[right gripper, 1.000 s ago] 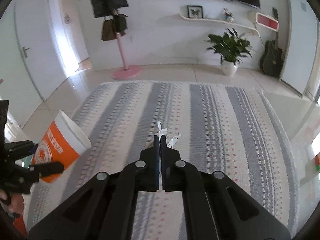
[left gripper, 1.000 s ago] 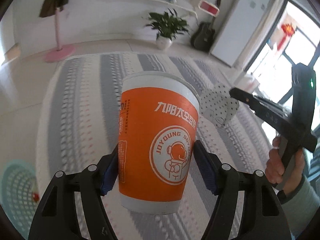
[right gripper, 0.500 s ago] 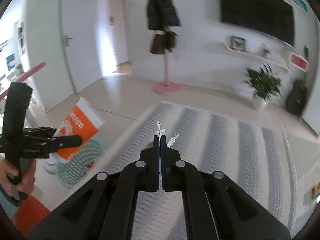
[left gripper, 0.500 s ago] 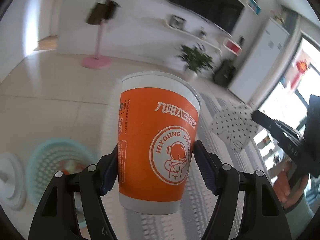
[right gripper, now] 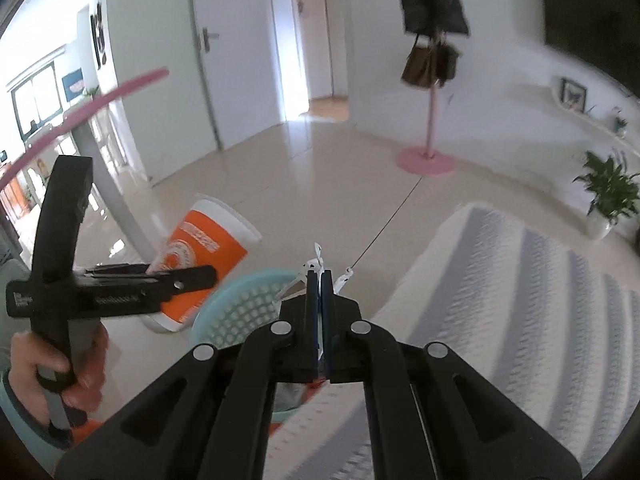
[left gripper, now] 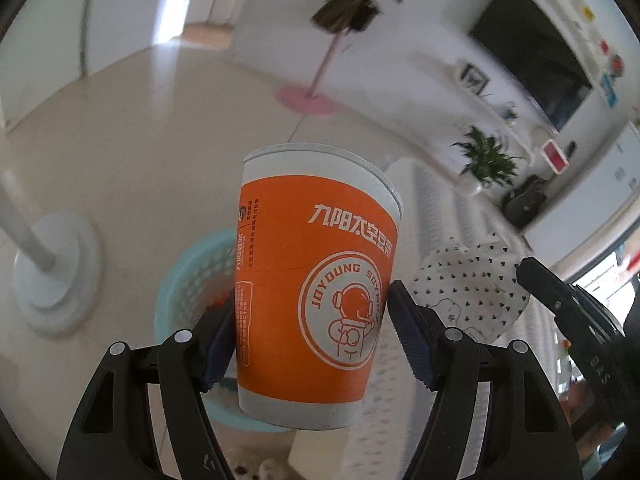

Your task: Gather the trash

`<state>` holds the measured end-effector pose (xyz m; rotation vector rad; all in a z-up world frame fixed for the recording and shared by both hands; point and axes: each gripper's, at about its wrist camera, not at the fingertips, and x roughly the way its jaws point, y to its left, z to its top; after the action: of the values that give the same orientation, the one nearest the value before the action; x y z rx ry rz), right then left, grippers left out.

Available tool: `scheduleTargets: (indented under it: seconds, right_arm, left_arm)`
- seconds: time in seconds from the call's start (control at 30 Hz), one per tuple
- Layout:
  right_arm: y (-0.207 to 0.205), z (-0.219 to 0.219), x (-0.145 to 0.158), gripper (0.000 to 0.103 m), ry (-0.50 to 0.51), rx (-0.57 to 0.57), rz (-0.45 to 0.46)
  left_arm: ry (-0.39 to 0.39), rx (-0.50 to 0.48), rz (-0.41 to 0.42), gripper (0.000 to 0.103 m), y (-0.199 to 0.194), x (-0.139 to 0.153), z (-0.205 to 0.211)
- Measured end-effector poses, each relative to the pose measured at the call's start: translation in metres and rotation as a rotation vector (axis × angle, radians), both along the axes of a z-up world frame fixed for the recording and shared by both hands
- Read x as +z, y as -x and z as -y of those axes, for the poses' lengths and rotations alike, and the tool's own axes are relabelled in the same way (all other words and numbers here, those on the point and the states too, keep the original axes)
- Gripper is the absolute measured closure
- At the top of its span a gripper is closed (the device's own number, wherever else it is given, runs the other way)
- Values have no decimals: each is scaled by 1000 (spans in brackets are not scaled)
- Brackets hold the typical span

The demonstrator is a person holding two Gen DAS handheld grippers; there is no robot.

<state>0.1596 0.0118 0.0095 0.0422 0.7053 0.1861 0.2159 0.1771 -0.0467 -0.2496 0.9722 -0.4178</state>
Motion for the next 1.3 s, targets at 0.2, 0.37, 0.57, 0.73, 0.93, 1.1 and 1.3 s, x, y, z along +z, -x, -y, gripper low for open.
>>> scheduleTargets:
  seconds: [0.2, 0.37, 0.57, 0.73, 0.93, 1.1, 1.3]
  right_arm:
    - [-33, -26, -58, 103, -45, 13, -143]
    - [-46, -18, -94, 101, -158, -12, -243]
    - [-36, -2, -100, 101, -186, -37, -266]
    - [-17, 10, -72, 101, -211, -33, -220]
    - [41, 20, -12, 84, -222, -40, -69]
    - [95, 27, 21, 40, -191, -98, 75]
    - [141, 36, 36, 39, -74, -223, 153]
  left_arm:
    - [26, 15, -87, 33, -15, -42, -18]
    - [-7, 23, -60, 26, -18, -41, -22]
    - [-5, 58, 42, 26, -1, -14, -25]
    - [-43, 57, 192, 26, 31, 34, -17]
    - [-72, 106, 408, 12, 102, 95, -8]
    - [-58, 175, 509, 8, 154, 119, -7]
    - [-102, 219, 583, 8, 190, 122, 3]
